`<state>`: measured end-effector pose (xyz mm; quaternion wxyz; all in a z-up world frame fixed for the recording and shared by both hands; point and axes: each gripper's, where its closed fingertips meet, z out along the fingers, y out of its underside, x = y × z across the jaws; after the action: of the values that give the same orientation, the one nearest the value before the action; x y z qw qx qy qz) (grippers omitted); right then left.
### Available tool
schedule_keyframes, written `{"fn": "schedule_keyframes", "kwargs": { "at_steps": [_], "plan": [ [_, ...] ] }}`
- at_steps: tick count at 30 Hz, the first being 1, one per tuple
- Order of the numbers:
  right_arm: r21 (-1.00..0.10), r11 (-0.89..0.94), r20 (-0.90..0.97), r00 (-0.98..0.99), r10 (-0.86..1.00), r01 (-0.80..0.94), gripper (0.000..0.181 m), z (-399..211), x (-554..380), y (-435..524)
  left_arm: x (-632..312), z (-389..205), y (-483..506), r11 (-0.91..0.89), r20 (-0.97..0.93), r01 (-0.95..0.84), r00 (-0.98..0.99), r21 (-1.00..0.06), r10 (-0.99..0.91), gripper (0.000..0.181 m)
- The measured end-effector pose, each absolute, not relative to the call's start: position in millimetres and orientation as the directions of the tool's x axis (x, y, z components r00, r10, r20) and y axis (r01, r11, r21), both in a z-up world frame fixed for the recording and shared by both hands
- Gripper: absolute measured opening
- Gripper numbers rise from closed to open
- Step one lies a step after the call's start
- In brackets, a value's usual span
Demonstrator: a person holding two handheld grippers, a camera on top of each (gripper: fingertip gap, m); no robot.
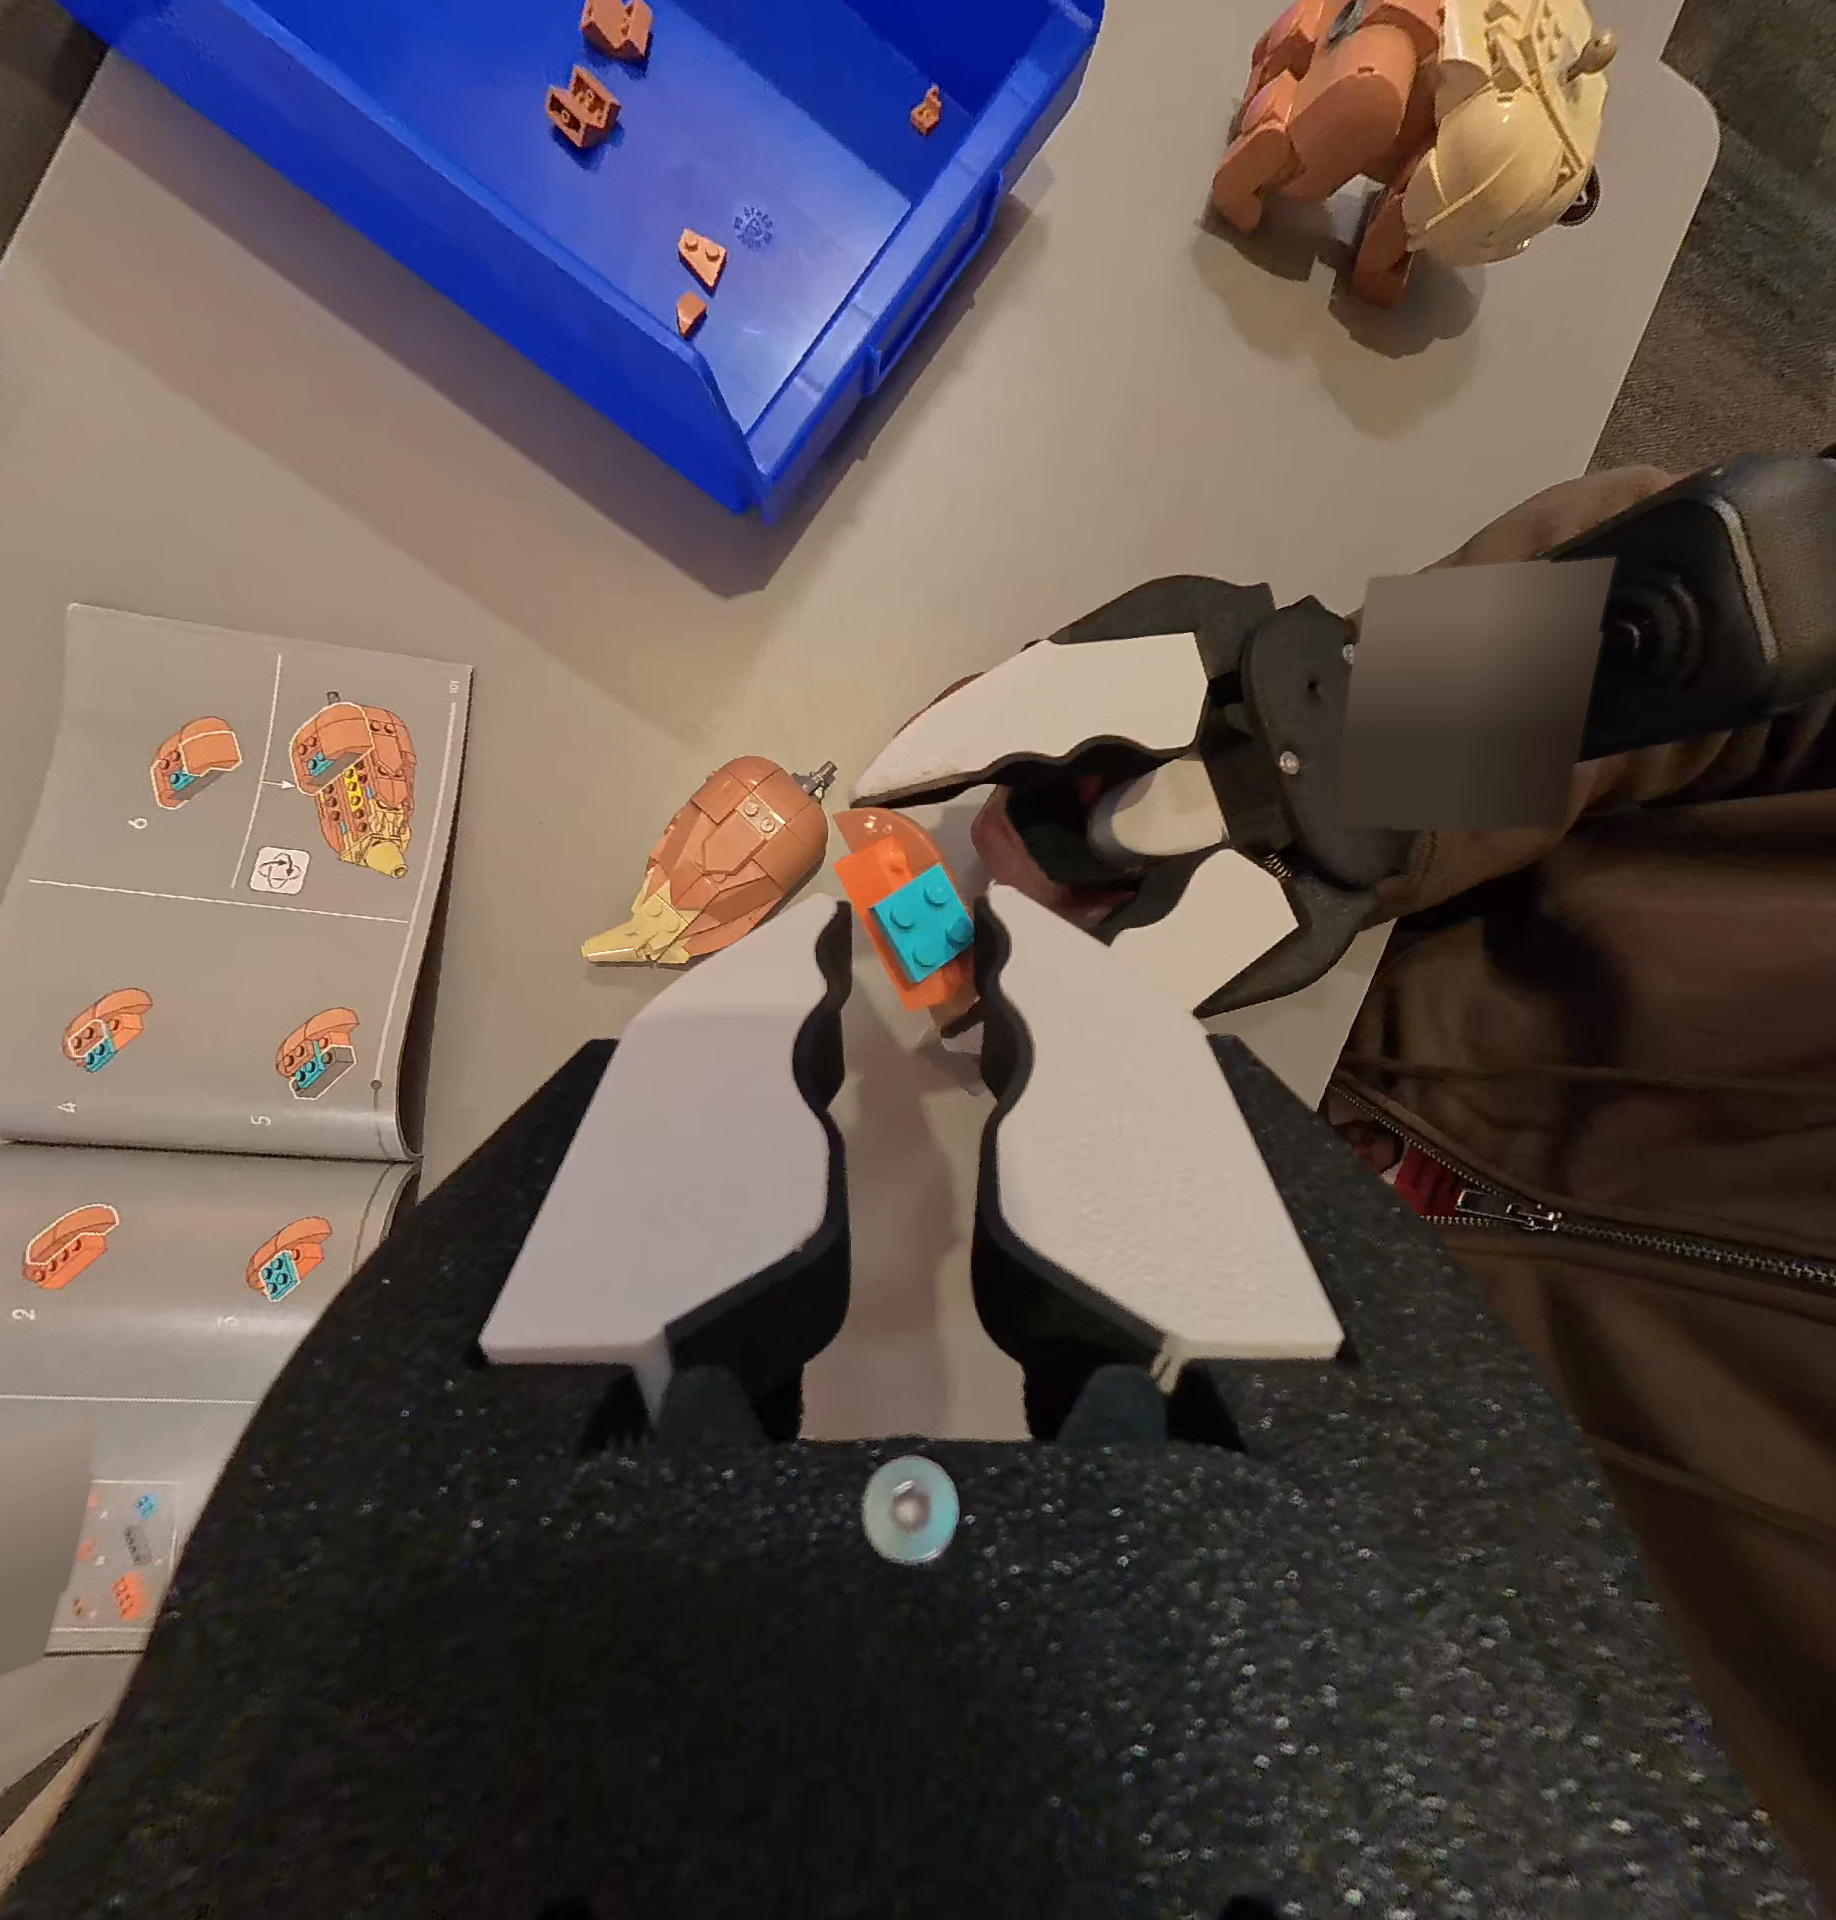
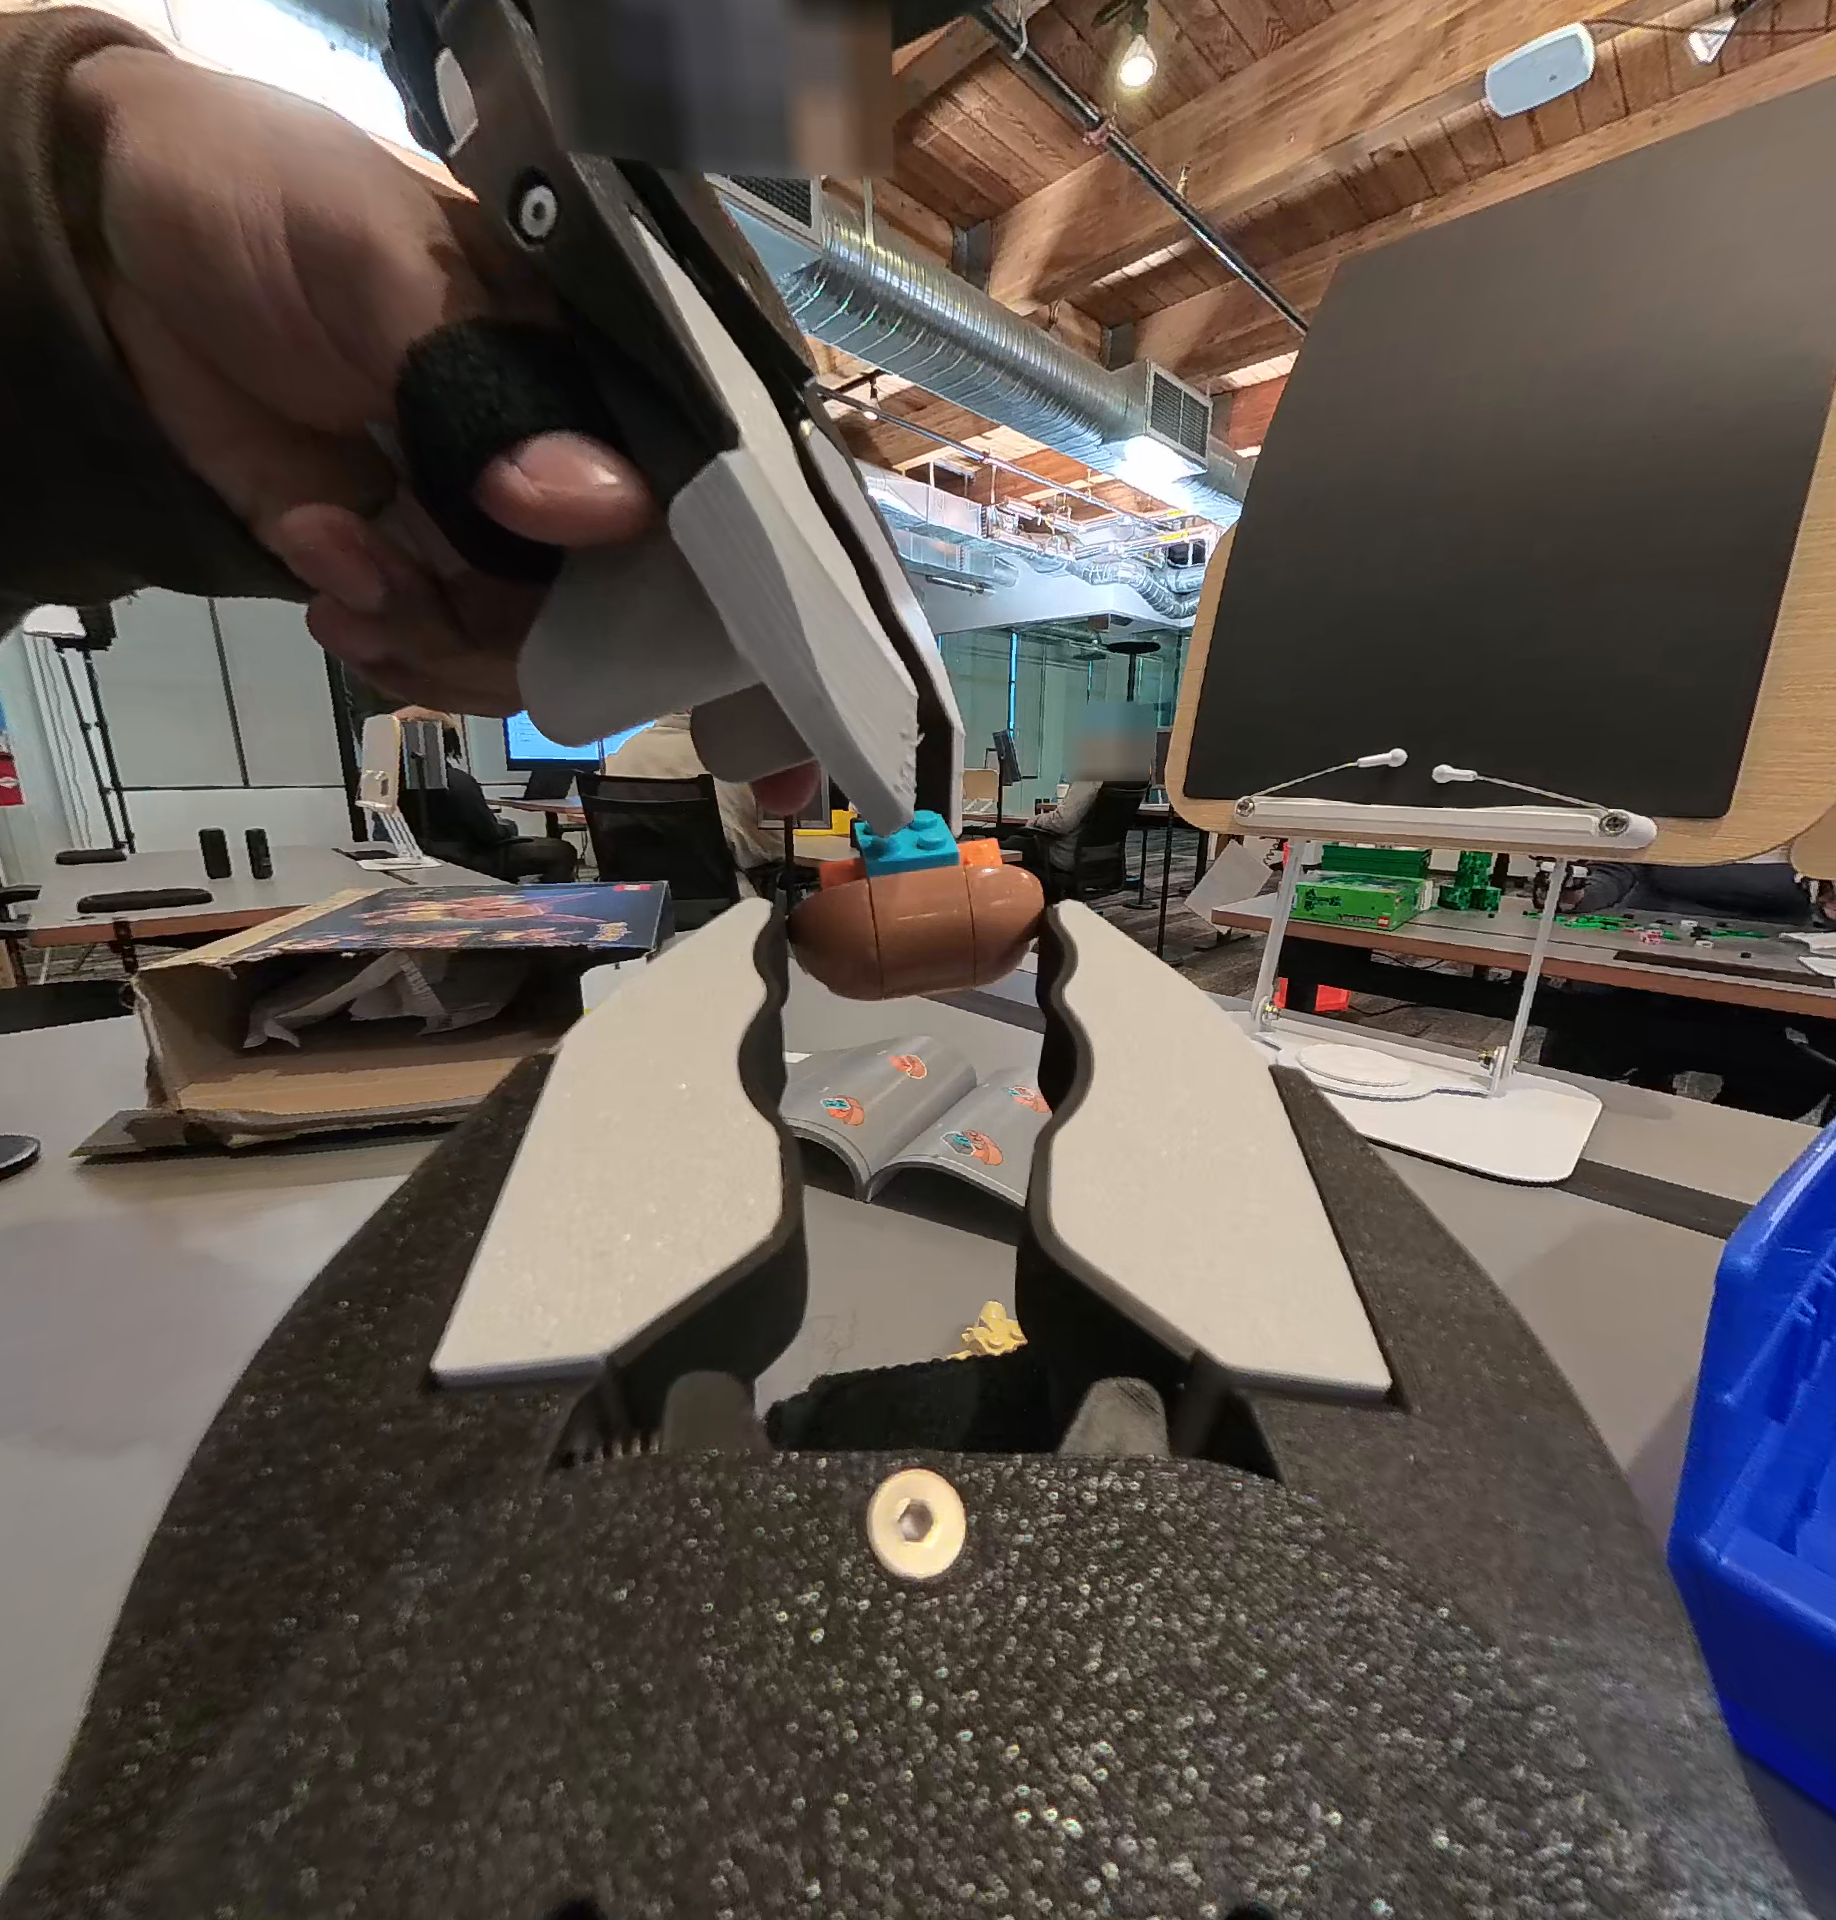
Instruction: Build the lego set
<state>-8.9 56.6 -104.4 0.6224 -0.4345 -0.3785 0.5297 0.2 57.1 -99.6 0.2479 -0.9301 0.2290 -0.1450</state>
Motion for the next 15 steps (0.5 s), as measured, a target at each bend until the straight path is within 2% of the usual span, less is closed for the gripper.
{"fn": "schedule_keyframes", "kwargs": {
  "at_steps": [8, 15],
  "plan": [
    [-0.943, 0.067, 0.016, 0.159, 0.987, -0.326, 0.046, -105.0, -9.2, 57.7, -6.4, -96.7, 57.5, -0.777, 0.144, -0.337, 0.868, -0.531, -0.475, 0.032],
    [-0.942, 0.084, 0.033, 0.161, 0.986, -0.326, 0.046, -104.0, -9.2, 55.6, -3.3, -94.4, 55.0, -0.818, 0.316, -0.185, 0.858, -0.544, -0.404, 0.043]
  ]
}}
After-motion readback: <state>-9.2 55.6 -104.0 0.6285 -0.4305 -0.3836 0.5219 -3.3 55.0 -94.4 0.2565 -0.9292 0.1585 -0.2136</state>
